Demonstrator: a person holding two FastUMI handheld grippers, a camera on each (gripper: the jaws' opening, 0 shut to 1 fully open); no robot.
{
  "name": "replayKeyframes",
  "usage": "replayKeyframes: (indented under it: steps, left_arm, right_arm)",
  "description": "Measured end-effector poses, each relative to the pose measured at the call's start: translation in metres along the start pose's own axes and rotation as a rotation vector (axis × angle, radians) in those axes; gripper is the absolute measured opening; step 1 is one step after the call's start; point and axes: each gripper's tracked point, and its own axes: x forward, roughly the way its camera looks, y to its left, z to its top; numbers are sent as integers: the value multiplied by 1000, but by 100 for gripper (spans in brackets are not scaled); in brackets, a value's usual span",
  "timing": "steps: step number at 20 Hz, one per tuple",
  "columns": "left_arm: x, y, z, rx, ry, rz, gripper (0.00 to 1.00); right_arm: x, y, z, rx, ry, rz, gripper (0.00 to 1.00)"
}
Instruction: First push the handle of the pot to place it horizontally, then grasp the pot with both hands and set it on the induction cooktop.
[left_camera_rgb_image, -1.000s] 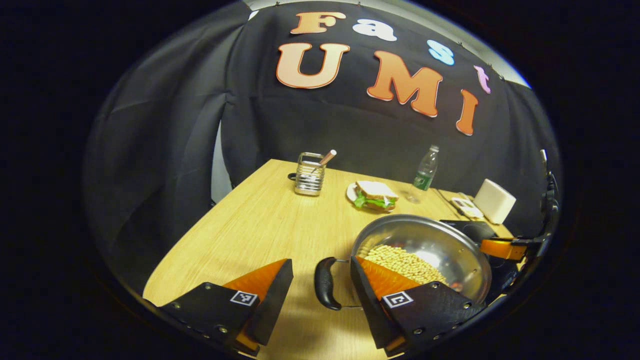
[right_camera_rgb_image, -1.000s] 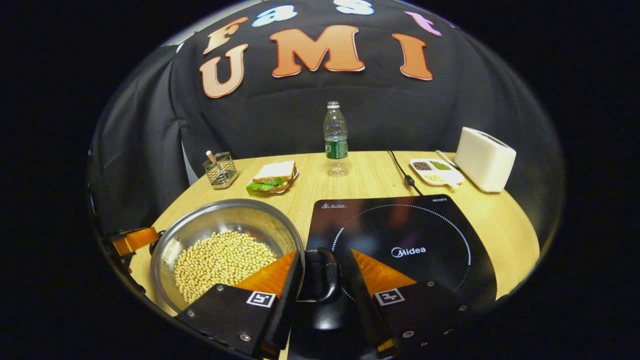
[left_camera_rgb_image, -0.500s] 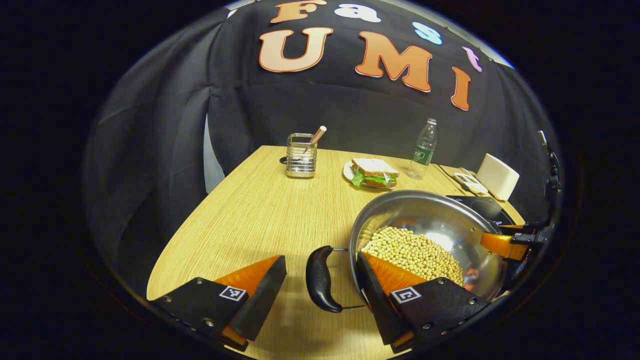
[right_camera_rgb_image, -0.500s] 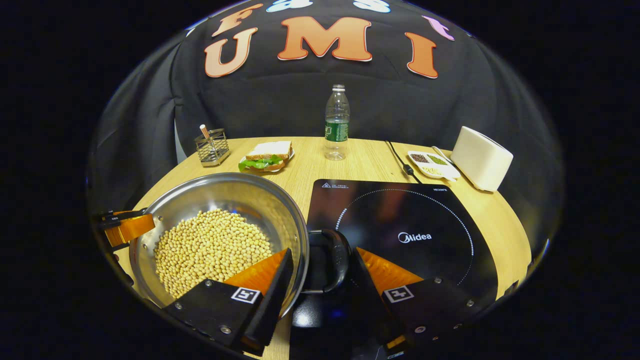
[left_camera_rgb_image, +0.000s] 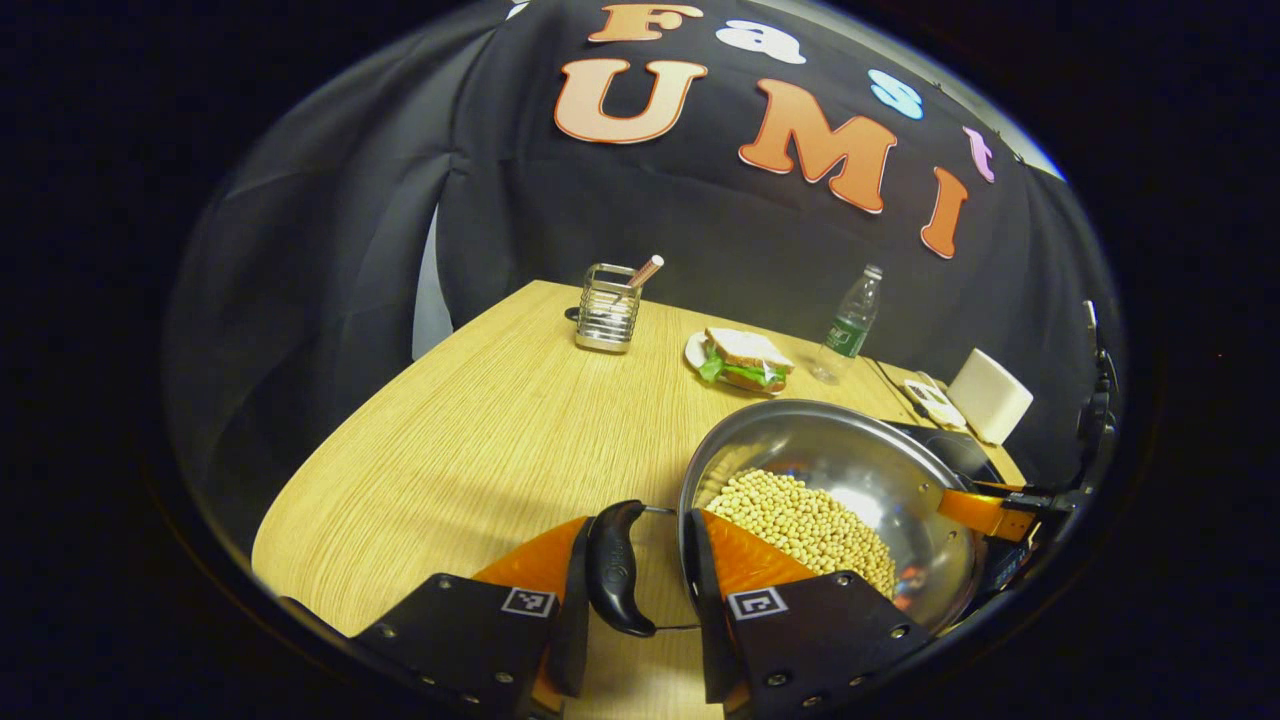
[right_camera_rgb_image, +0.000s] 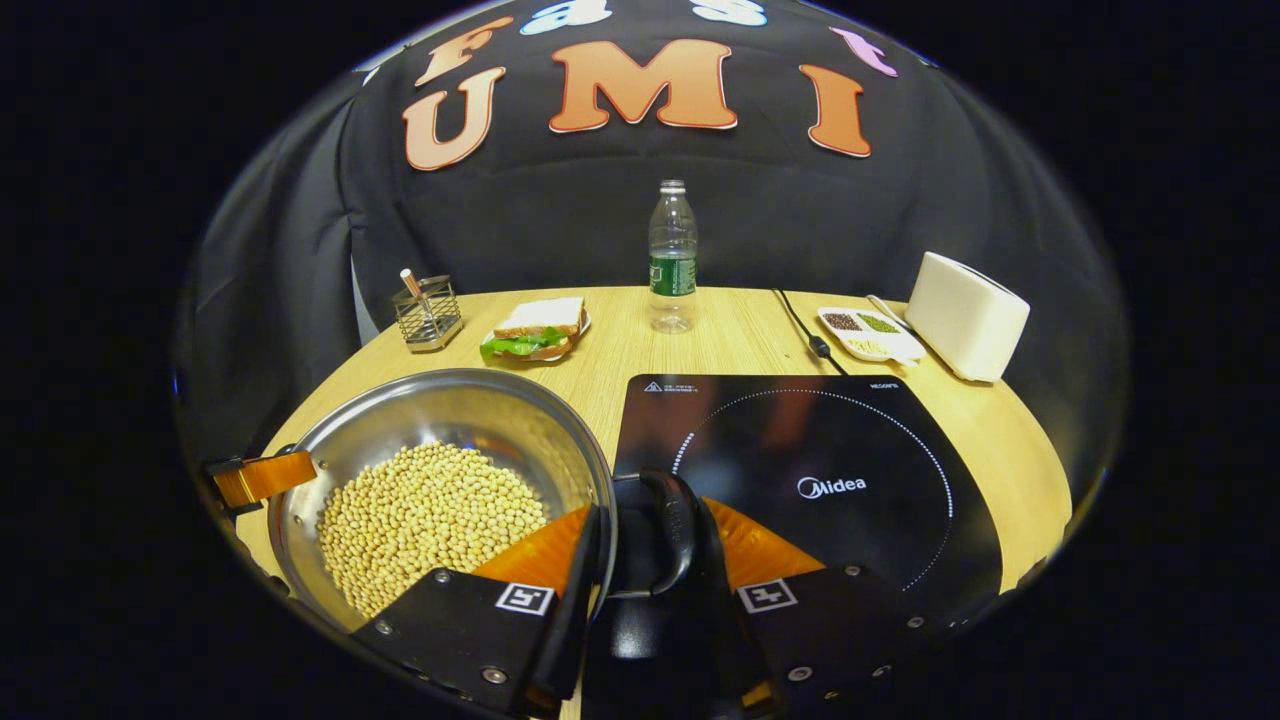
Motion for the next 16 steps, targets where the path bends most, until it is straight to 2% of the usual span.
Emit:
replayKeyframes:
  steps: [9,16]
  left_arm:
    - [-47,-37,44,22,-87,-3,47]
    - [-54,-91,51,54,-84,-31,47]
  right_arm:
    - [-42,-24,45,22,-97,17,52]
    - [-58,-71,49,65,-112,-4,52]
